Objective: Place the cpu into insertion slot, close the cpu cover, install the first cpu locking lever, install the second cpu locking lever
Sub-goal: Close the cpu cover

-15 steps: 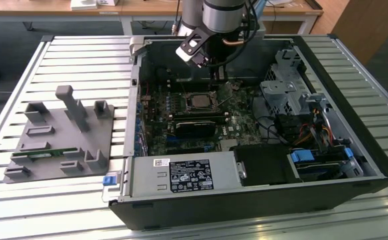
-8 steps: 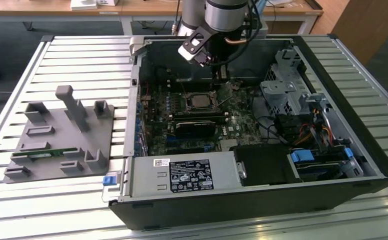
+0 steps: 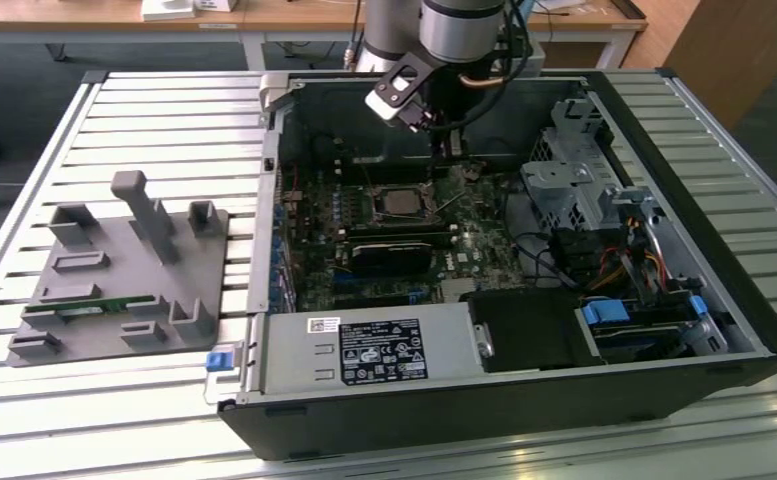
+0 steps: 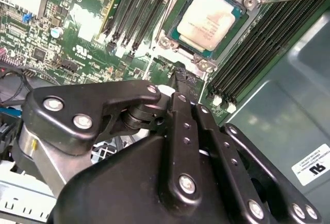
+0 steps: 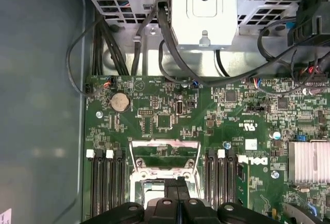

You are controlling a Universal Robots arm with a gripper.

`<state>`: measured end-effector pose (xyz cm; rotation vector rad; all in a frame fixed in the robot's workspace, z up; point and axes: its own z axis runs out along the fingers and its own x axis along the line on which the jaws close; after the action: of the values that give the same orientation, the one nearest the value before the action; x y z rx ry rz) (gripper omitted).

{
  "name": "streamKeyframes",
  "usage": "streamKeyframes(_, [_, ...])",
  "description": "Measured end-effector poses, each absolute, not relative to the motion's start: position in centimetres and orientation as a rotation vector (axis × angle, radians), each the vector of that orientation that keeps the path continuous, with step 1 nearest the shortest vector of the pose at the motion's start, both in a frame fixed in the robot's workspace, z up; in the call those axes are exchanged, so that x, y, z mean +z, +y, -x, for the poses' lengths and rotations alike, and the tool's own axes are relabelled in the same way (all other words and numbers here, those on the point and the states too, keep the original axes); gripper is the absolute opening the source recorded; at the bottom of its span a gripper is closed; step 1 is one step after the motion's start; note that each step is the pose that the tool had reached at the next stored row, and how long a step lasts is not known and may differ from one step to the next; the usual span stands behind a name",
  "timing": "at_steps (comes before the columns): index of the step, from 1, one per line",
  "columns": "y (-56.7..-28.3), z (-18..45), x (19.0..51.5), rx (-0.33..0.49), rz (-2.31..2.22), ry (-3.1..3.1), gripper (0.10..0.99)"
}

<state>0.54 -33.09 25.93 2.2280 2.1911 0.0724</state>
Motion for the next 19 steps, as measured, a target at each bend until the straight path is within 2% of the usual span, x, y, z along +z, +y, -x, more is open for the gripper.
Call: streamKeyframes(19, [-33.0,-2.7,26.0,0.071,-2.213,2.209,0.106])
